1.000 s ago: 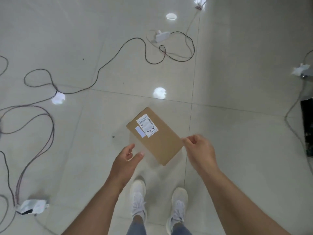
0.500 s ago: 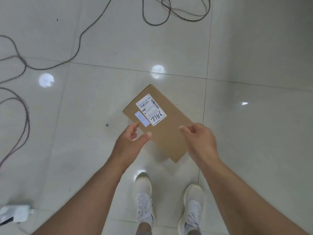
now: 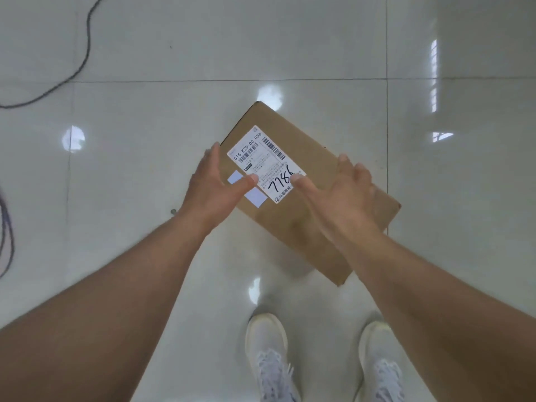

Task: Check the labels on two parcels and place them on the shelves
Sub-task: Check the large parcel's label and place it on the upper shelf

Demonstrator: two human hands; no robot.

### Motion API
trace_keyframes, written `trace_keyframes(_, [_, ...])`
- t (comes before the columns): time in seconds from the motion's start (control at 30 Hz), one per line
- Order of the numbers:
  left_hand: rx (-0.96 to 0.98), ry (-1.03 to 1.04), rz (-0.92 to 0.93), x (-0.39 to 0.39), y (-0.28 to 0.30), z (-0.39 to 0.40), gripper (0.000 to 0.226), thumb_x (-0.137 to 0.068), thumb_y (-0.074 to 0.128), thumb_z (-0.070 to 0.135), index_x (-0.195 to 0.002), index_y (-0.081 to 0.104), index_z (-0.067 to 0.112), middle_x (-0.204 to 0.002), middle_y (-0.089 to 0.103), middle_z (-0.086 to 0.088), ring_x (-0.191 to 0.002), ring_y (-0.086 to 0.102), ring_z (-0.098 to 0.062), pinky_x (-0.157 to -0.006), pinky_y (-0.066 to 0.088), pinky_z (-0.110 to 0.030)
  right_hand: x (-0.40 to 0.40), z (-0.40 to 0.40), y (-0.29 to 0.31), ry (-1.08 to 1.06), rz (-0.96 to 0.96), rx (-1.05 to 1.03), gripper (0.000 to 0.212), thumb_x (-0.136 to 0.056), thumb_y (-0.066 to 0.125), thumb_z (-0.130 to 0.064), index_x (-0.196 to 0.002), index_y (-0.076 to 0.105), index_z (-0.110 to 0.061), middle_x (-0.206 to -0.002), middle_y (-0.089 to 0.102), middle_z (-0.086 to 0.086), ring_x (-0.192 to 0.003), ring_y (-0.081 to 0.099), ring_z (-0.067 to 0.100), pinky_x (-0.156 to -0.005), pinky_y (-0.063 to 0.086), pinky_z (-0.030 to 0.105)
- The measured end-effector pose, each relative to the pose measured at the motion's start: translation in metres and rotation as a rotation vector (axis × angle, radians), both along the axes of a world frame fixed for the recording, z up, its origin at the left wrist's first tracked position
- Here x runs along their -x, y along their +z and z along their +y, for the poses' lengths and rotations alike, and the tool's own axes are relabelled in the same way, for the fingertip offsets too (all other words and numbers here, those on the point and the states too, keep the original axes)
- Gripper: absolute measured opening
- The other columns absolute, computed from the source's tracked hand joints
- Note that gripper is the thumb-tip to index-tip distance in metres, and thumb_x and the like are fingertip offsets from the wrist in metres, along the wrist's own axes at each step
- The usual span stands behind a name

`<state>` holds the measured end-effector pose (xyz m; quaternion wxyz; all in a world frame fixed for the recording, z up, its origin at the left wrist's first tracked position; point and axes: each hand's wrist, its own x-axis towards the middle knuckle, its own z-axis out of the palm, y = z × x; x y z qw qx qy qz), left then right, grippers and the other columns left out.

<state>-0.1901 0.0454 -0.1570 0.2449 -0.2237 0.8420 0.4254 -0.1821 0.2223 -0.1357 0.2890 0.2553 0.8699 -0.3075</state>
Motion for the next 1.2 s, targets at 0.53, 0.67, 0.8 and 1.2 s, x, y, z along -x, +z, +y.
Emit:
trace_keyframes(0.53, [0.41,-0.19,-0.13,0.01,-0.058,0.005,0.113,-0.063,0.076,0.049,-0.147,0.008,0.018,-0.141,0.025,-0.012,-0.135,0.026,-0.028,-0.107,0.031,-0.041,-0.012,0.023,-0.064,0.375,-0.049,-0.224,0.078,-0.086,0.054,-0.022,-0.148,0.009,-0.031,-0.159,-0.014,0.007,-0.146,-0.012,0.027,-0.114,0.013,0.057])
trace_keyframes(0.67, [0.382,-0.173,-0.208,-0.004,-0.057,0.007,0.121,-0.058,0.076,0.055,-0.148,0.001,0.023,-0.14,0.023,-0.011,-0.132,0.034,-0.027,-0.1,0.038,-0.041,-0.014,0.032,-0.067,0.37,-0.031,-0.242,0.083,-0.086,0.059,-0.03,-0.149,0.005,-0.028,-0.16,-0.014,0.008,-0.147,-0.012,0.026,-0.117,0.009,0.055])
trace_keyframes(0.8, [0.389,-0.101,-0.242,-0.01,-0.052,0.014,0.108,-0.063,0.073,0.055,-0.146,0.011,0.023,-0.139,0.027,-0.011,-0.127,0.04,-0.03,-0.093,0.034,-0.038,-0.018,0.039,-0.069,0.341,-0.005,-0.265,0.09,-0.083,0.061,-0.038,-0.15,0.004,-0.02,-0.16,-0.012,0.01,-0.147,-0.01,0.027,-0.118,0.003,0.047])
trace_keyframes(1.2, [0.213,0.142,-0.269,-0.019,-0.061,0.023,0.059,-0.085,0.057,0.039,-0.131,0.032,0.012,-0.102,0.052,0.0,-0.09,0.049,-0.025,-0.072,0.037,-0.033,-0.021,0.069,-0.068,0.0,-0.086,-0.272,0.106,-0.075,0.068,-0.048,-0.149,-0.002,-0.017,-0.158,-0.004,0.016,-0.144,0.002,0.036,-0.107,0.03,0.053])
